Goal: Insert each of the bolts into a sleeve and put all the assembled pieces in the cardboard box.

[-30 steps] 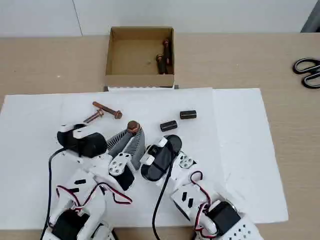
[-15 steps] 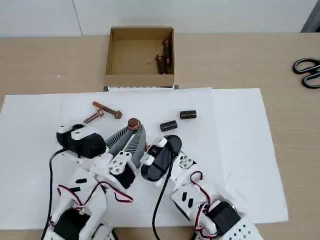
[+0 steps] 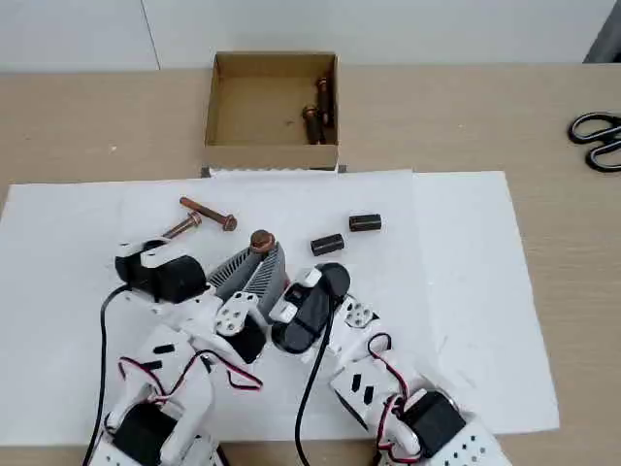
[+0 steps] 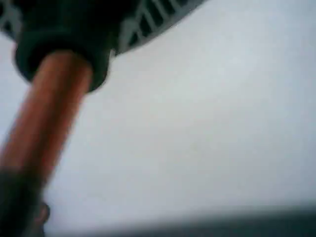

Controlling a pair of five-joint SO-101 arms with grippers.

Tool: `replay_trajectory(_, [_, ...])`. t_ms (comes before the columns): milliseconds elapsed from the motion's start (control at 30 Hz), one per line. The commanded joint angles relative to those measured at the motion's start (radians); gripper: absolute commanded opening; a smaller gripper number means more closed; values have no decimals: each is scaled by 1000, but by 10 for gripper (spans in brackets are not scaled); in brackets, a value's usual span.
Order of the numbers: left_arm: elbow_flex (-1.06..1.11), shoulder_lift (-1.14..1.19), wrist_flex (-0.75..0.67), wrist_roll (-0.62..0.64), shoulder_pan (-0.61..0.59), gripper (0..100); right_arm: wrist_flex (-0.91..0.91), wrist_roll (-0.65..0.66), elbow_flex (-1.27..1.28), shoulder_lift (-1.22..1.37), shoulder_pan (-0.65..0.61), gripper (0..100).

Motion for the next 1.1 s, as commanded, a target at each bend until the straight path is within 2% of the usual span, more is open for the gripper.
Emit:
replay_trajectory(0, [13,-11,-84,3,-5,5,-27,3,-17,-18,-22,2])
replay_trajectory(100, [27,-11,-121,-2,-5,5,-27,3,-17,-18,-24,2])
replay_trajectory(200, [24,-11,-95,-2,2,5,-27,3,-17,-18,-21,2])
replay_trajectory(333, [12,-11,-5,-2,0,5,-27,3,-17,-18,-19,2])
replay_trajectory(567, [-90,-11,242,-11,5,5,-62,5,-17,-18,-19,2])
replay_trajectory(700, [-90,-11,328,-35,55,5,-99,9,-17,-18,-19,2])
replay_trajectory(900, [-59,-8,377,-37,141,5,-99,9,-25,-18,-21,2])
replay_trajectory(1067, [-28,-8,376,-60,160,6,-94,9,-54,-18,-19,2])
